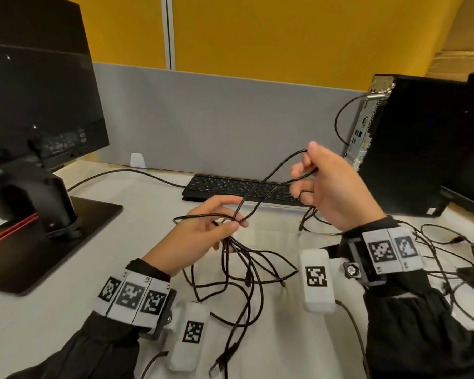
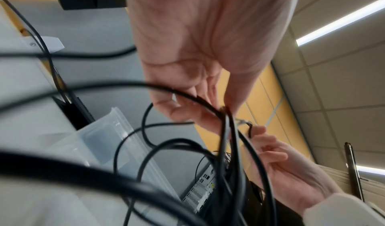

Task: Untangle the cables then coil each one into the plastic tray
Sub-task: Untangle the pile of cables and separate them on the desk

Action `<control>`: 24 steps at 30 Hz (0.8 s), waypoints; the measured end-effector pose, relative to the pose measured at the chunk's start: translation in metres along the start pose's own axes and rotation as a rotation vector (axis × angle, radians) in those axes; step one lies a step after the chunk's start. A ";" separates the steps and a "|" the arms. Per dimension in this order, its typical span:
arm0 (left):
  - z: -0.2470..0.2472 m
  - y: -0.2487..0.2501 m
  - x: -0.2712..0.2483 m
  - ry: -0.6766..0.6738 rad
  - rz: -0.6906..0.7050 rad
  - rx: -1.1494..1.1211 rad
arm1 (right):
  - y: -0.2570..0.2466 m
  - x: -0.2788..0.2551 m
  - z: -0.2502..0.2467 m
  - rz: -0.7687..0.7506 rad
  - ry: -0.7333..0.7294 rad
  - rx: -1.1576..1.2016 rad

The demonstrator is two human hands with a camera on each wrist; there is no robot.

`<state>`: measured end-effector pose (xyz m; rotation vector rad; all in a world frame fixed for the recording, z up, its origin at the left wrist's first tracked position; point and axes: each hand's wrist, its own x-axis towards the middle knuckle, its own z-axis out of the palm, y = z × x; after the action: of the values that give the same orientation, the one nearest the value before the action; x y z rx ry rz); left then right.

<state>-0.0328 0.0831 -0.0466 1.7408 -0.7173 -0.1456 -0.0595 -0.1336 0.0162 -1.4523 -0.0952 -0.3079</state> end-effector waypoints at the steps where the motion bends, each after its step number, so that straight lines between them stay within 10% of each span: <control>1: -0.001 0.001 0.000 -0.025 0.004 0.006 | -0.005 -0.001 -0.004 -0.038 0.063 0.052; 8: -0.008 0.001 -0.002 -0.048 -0.070 -0.037 | -0.040 -0.015 -0.052 -0.378 0.416 0.382; 18: -0.037 0.023 0.015 -0.153 -0.128 0.352 | -0.056 -0.027 -0.076 -0.453 0.516 0.280; 24: -0.042 0.043 0.008 -0.608 -0.321 0.987 | -0.063 -0.028 -0.071 -0.319 0.371 0.092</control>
<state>-0.0236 0.1087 0.0076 2.8096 -1.0354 -0.6456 -0.1112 -0.2047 0.0612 -1.2653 -0.0381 -0.8180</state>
